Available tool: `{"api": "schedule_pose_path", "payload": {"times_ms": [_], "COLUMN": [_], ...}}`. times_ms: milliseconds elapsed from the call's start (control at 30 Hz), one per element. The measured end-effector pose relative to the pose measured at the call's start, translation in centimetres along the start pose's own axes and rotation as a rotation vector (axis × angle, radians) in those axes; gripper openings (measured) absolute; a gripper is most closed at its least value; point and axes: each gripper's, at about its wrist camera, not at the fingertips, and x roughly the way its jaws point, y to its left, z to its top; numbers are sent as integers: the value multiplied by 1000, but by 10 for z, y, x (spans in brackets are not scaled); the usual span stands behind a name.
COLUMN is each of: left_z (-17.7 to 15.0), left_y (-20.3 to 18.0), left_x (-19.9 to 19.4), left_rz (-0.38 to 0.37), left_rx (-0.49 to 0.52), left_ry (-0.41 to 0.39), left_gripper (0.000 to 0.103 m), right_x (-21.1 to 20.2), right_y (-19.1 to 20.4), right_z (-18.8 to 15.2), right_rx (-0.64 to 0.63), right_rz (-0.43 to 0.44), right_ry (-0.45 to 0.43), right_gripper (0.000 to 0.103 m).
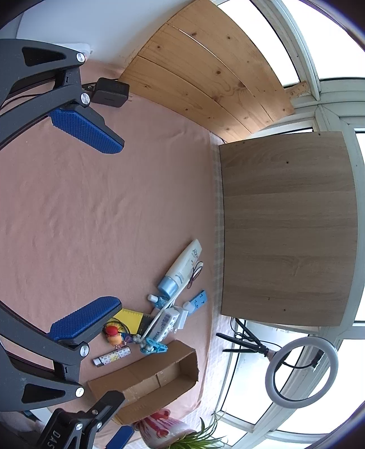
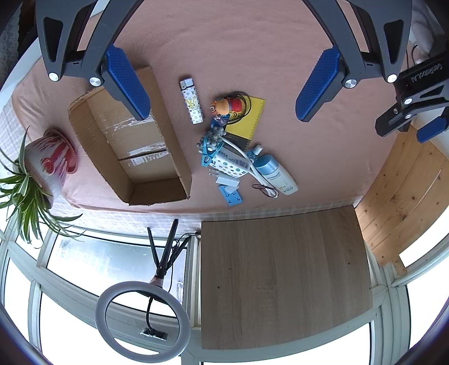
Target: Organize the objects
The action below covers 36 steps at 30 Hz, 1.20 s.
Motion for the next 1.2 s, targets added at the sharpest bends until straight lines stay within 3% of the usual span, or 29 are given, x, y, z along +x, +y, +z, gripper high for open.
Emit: {"api": "schedule_pose_path", "payload": {"times_ms": [333,700,933,1100,1200], "left_z": [-8,-9,-11,14,42], "left_y": [-4,-53,-86,-107,-128], "left_x": [34,76,111,124,133], "left_rz": [-39,-116,-185,-187,-232], "left_rx": [28,139,209,244,265], "left_ry": [48,87,158,142,140], "left_gripper": [103,88,73,70,70], "right_x": [12,36,52,53,52], "right_y": [-19,-30,-52,-61,-61], "right_z": [-28,-39,-53,-57,-56], "right_rx": [13,69,165,194,193], "right_rz": [-4,64,91,88,81], "right_ry": [45,163,234,247,241], "right_gripper": [99,58,47,44,44]}}
